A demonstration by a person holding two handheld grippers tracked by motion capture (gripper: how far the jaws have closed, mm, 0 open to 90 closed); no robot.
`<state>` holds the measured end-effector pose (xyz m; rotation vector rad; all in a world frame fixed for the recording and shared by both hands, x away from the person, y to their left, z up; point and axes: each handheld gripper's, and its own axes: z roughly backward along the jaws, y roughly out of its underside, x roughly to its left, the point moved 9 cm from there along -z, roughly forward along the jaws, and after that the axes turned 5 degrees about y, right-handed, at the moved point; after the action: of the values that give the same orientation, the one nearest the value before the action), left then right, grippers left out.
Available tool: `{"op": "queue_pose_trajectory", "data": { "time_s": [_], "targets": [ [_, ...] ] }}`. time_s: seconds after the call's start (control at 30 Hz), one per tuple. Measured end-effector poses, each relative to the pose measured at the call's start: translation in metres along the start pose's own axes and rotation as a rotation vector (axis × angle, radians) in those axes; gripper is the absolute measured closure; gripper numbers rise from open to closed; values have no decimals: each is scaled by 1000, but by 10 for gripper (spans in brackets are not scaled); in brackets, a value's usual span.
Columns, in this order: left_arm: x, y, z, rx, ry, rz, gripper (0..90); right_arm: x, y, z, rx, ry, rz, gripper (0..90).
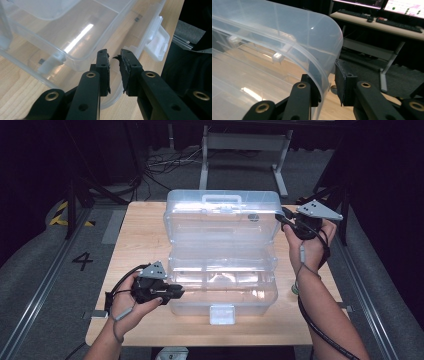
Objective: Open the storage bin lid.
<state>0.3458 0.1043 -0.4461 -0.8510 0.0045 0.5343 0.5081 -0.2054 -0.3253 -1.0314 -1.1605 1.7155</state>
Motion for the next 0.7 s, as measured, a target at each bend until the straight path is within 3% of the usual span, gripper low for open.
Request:
{"op": "queue_pose_trajectory", "data": {
  "time_s": [0.43,0.7],
  "targets": [
    [8,9,-6,22,-23,27,771,-3,-3,-10,-10,35,-40,768],
    [13,15,-9,34,-40,43,765,-6,-2,-17,-10,28,-57,779]
  ]
}}
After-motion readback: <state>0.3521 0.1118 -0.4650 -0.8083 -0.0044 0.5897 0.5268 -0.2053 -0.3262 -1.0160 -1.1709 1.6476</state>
